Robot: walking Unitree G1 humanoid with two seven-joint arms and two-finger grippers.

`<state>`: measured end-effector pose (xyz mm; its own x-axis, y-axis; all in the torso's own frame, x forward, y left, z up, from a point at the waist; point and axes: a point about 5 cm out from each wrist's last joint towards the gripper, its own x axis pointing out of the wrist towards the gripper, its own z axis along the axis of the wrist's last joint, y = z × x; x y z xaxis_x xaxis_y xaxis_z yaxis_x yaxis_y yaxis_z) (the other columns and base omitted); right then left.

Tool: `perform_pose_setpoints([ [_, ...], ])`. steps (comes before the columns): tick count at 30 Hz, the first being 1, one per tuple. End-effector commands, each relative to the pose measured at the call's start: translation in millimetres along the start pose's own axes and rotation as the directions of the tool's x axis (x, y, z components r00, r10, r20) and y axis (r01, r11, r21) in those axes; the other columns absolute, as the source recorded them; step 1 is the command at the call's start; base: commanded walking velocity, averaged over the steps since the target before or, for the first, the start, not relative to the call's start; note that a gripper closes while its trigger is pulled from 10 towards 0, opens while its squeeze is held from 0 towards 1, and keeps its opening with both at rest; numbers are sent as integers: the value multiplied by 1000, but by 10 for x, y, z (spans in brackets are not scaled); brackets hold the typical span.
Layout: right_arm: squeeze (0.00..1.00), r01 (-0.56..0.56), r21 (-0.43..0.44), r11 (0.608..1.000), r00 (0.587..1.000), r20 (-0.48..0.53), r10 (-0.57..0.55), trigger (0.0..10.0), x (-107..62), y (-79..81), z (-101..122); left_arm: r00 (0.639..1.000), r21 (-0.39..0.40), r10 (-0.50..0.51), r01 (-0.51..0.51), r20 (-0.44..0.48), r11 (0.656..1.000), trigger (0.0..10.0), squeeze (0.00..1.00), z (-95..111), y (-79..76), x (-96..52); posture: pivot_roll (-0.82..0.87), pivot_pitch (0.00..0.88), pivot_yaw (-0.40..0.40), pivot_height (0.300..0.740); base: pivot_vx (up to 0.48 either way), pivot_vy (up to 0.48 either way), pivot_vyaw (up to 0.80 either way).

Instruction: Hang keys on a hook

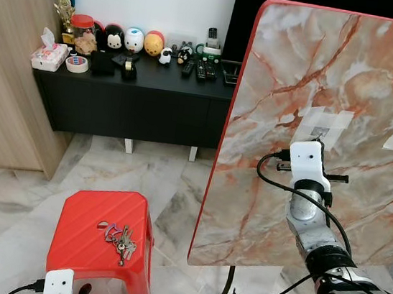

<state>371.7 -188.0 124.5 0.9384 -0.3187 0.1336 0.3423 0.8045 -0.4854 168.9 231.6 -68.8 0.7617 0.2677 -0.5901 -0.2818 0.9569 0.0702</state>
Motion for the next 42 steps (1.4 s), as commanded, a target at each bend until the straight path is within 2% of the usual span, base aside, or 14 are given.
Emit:
perform_pose_setpoints([
  [1, 0, -5, -22, 1000, 1000, 5, 5, 10000, 39, -19, 37, 1000, 0, 4, -4, -11, 1000, 10000, 0, -12, 4, 0, 79, 0, -94, 728, 0, 0, 0],
  [22, 0, -66, -62, 996, 996, -70, 61, 10000, 86, 2, 32, 1000, 0, 1, -1, -12, 1000, 10000, 0, -10, -1, 1, 82, 0, -93, 728, 0, 0, 0],
  [28, 0, 15, -53, 998, 1000, -4, -15, 10000, 116, -57, 134, 1000, 1, 1, -1, -11, 1000, 10000, 0, -11, 1, 0, 82, 0, -95, 728, 0, 0, 0],
  [33, 0, 118, -4, 993, 993, -15, -119, 10000, 9, -118, -13, 1000, -1, 2, -2, -10, 1000, 10000, 0, -14, -2, -2, 85, 0, -96, 728, 0, 0, 0],
  [37, 0, 138, 16, 990, 990, -23, -137, 10000, -89, -116, -121, 1000, 0, 1, -1, -10, 1000, 10000, 0, -15, 2, -3, 80, 0, -94, 728, 0, 0, 0],
  [42, 0, 95, 27, 995, 995, -21, -95, 10000, -194, -45, -200, 1000, 2, -2, 2, -11, 1000, 10000, 0, -13, 0, -1, 78, 0, -93, 728, 0, 0, 0],
])
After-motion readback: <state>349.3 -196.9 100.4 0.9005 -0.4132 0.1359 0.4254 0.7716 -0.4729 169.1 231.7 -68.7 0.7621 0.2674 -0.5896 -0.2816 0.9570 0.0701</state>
